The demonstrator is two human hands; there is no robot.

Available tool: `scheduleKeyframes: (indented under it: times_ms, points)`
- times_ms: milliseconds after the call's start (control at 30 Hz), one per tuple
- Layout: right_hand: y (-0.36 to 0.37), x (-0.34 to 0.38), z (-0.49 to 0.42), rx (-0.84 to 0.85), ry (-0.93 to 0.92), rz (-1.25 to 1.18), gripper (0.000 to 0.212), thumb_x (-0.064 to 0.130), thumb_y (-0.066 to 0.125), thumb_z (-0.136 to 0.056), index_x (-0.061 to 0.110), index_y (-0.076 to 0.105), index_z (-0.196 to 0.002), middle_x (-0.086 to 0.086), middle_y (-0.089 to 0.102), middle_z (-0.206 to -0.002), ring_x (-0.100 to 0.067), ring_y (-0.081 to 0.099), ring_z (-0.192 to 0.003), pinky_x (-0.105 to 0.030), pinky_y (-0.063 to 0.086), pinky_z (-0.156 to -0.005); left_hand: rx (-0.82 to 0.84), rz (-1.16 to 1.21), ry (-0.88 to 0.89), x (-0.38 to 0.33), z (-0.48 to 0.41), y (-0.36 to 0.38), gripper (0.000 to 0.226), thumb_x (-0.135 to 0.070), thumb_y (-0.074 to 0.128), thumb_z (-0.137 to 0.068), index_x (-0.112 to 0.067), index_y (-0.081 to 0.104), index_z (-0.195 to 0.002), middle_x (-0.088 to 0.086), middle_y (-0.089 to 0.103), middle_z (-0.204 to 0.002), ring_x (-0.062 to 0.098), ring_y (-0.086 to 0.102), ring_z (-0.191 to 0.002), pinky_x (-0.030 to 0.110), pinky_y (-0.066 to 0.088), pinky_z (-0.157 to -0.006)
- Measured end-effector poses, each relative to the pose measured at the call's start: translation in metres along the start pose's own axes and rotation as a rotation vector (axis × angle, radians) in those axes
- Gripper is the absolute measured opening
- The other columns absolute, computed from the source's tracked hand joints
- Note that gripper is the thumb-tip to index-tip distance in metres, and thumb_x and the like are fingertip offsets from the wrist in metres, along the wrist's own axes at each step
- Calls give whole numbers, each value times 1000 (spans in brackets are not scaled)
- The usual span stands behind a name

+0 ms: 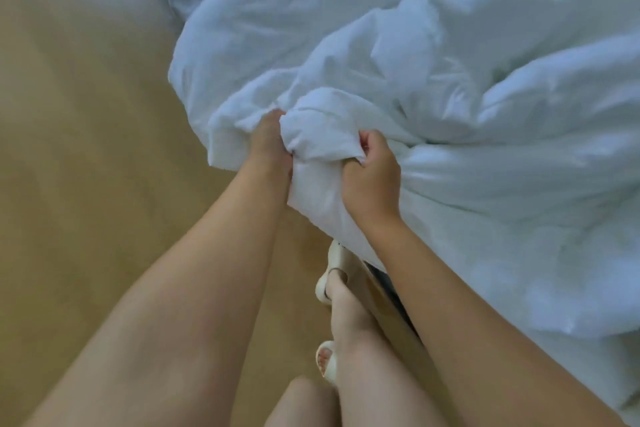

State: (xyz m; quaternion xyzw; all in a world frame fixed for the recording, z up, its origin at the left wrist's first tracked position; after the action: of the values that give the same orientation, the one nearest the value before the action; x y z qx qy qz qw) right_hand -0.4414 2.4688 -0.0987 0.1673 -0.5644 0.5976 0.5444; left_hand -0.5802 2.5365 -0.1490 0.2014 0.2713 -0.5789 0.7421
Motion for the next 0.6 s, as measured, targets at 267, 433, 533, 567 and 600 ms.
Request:
scheduleKeyframes:
  times_ms: [267,433,533,567,600]
  points:
    - [55,102,-108,54,-14,-108,12,5,41,-94,8,53,-94,9,54,-75,-18,56,-79,-45,47,-83,88,-101,312,-214,-66,43,21,-2,52,-73,-15,46,-58,-4,48,-53,10,51,-42,18,41,-45]
    - [95,110,-149,275,173,82,25,26,49,-94,14,44,-116,-2,60,-106,-26,57,-101,-46,46,-91,128,-369,102,-229,-126,42,9,-10,56,-75,-11,49,-69,2,49,-58,20,51,-48,18,39,-45]
    - [97,105,-166,583,319,267,39,29,62,-83,16,46,-116,0,57,-110,-21,57,-101,-29,45,-80,193,-1146,114,-231,-165,48,33,-44,64,-72,-13,53,-69,0,56,-62,19,54,-54,23,41,-51]
    - [88,109,-175,565,321,301,30,29,65,-79,16,54,-103,1,60,-100,-18,59,-92,-26,46,-73,190,-1447,241,-242,-175,54,43,-58,63,-68,-17,51,-66,-2,54,-60,17,51,-53,24,38,-50]
    - [74,119,-189,446,311,268,22,31,65,-75,17,58,-90,4,62,-86,-15,59,-82,-23,45,-65,169,-1674,440,-257,-181,67,52,-69,61,-64,-19,46,-63,-3,50,-60,16,46,-53,25,32,-49]
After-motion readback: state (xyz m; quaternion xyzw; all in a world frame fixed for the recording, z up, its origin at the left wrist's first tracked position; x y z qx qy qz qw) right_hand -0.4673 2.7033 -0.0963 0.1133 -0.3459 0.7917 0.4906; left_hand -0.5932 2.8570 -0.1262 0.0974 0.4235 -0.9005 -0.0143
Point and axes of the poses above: each hand's wrist, its own z-axis away from the middle knuckle, its own y-axis out of the palm, x = y × z, the point moved 7 cm from there along -z, towards the middle knuckle
